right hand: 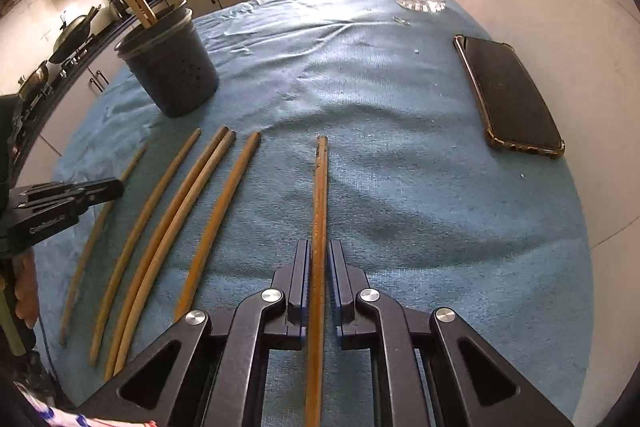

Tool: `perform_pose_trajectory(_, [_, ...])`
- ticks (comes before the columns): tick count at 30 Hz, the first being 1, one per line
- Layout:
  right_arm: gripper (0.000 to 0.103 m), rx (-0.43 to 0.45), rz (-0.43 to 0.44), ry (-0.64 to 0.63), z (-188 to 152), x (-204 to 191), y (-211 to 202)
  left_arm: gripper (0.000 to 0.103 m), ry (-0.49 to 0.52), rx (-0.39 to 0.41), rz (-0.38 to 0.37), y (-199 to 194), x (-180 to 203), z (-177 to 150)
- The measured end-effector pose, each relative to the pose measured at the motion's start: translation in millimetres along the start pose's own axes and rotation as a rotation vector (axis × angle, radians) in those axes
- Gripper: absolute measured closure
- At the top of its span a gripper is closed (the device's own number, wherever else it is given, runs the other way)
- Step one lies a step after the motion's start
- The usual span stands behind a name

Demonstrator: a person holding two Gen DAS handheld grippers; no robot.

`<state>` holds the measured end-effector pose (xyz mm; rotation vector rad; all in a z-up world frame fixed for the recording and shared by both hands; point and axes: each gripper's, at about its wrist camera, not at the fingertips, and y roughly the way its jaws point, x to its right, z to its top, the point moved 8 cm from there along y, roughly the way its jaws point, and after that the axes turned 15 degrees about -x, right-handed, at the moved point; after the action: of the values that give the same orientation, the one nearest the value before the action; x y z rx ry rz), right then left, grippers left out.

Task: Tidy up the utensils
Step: 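Close the right gripper on a chopstick while the left gripper grasps another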

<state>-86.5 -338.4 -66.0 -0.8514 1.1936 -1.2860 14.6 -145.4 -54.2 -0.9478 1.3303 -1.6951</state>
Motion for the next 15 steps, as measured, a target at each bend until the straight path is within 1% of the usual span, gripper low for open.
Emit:
perform_pose_trajectory(2, [0.089,-0.022,-0.026,-0.01,6,-1,2,0.097,0.003,-0.003,0.005,-2,-4,3])
perform_pose_trajectory(5, [0.089,-0.053,-0.074,-0.032,18,-2,6,0.096,0.026,-0.021,0.033,-1,0,10])
perform_pose_trajectory(8, [0.089,-0.088,-0.102,-0.042,31,-2,10,0.096,0.052,-0.053,0.061,6,4,19])
perform_pose_trajectory(11, [0.089,-0.117,-0.13,-0.042,44,-1,14,0.096,0.07,-0.046,0.087,8,7,27])
perform_pose_trajectory(15, [0.09,-0.132,-0.173,-0.06,59,-4,18,0.096,0.08,-0.033,0.088,10,9,31])
